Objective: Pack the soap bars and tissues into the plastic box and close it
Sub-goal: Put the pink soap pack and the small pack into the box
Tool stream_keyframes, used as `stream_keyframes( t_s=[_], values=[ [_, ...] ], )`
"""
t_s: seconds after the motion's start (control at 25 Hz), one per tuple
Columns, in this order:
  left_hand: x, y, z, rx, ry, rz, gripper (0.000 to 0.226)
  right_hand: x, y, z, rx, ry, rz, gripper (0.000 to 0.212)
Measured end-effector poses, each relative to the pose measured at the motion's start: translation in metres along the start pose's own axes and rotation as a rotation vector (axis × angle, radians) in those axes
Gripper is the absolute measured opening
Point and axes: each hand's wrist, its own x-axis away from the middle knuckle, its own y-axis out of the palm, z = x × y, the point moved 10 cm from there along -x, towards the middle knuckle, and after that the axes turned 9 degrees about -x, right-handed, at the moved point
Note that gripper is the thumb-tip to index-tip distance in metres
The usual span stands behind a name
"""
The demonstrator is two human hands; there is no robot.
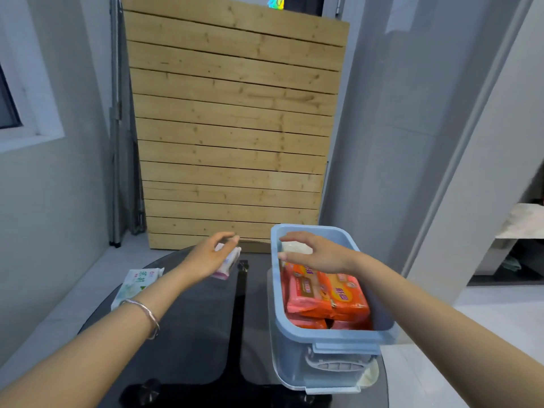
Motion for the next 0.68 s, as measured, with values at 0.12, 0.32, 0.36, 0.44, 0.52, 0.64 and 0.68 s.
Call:
stream_keyframes(
  t_s=[0.12, 0.32, 0.36, 0.44, 0.52, 0.64, 0.68],
  values=[
    [-0.018, -0.01, -0.051, 0.031, -0.12, 0.088, 0.046, -0.031, 0.016, -0.015, 0.054, -0.028, 0.035, 0.056],
    [-0.045, 0.019, -0.095, -0.041, -0.229, 0.073, 0.055, -0.067, 0.023, -0.002, 0.123, -0.017, 0.054, 0.049],
    [-0.051, 0.024, -0.099, -0.081, -0.24, 0.088, 0.06, -0.068, 0.024, 0.003, 0.107, -0.028, 0.07, 0.047],
    [-0.063, 0.032, -0.106, -0.17, -0.264, 0.129, 0.067, -0.068, 0.028, 0.01, 0.046, -0.067, 0.104, 0.042],
    [-0.073, 0.045, -0.114, -0.228, -0.297, 0.111, 0.073, -0.069, 0.029, 0.015, 0.003, -0.083, 0.124, 0.038],
    [-0.08, 0.06, -0.125, -0.323, -0.36, 0.082, 0.082, -0.07, 0.029, 0.015, -0.019, -0.087, 0.132, 0.035],
    [-0.081, 0.06, -0.125, -0.334, -0.373, 0.095, 0.079, -0.07, 0.029, 0.014, -0.027, -0.089, 0.134, 0.035]
  ],
)
